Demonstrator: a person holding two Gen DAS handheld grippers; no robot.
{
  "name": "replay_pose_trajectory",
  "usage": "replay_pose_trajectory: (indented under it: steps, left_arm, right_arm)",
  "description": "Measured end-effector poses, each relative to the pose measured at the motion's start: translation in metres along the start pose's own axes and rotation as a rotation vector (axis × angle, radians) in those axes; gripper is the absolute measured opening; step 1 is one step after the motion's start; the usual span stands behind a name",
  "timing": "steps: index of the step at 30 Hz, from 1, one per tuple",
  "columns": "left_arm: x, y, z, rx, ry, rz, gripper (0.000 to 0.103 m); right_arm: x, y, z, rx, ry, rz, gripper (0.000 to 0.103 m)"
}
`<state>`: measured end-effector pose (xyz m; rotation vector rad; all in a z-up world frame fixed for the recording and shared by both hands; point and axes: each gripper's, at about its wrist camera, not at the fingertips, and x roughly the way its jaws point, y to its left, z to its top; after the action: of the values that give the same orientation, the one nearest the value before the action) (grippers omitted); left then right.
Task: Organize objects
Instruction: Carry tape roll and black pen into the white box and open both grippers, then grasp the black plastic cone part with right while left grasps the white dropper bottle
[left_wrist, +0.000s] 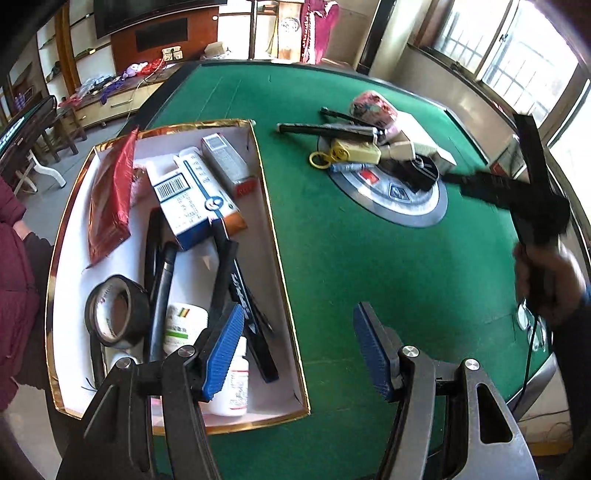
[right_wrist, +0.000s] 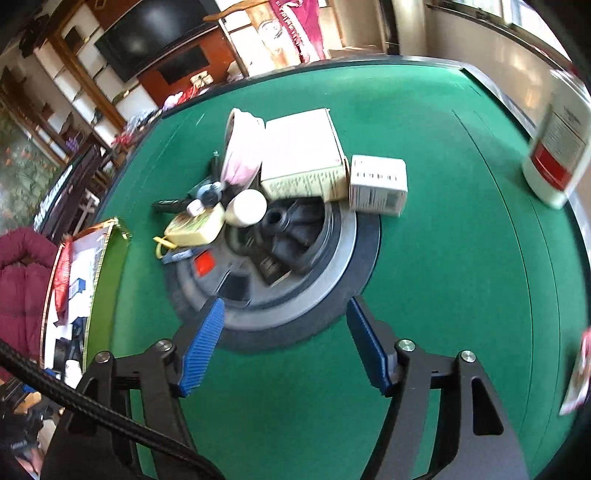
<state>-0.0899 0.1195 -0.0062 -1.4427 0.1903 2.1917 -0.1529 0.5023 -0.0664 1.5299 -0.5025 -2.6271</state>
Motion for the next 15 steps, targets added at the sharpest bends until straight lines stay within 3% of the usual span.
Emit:
replay_pose_trajectory:
  steps: [3, 8, 15]
  left_arm:
    - [0.001, -0.004, -0.005, 0.002, 0.01, 0.009, 0.056]
    - [-0.001, -0.004, -0.008, -0.014, 0.014, 0.017, 0.056]
    - [0.009, -0.004, -0.004, -0.036, 0.033, 0.018, 0.056]
  right_arm:
    - [0.01, -0.012, 0.019, 0.05, -0.015, 0.078, 0.068]
    - [0.037, -0.032, 0.048, 0.104, -0.008, 0.137, 0.069]
    - [0.057, -0.037, 0.049, 0.129, 0.054, 0.282, 0.072]
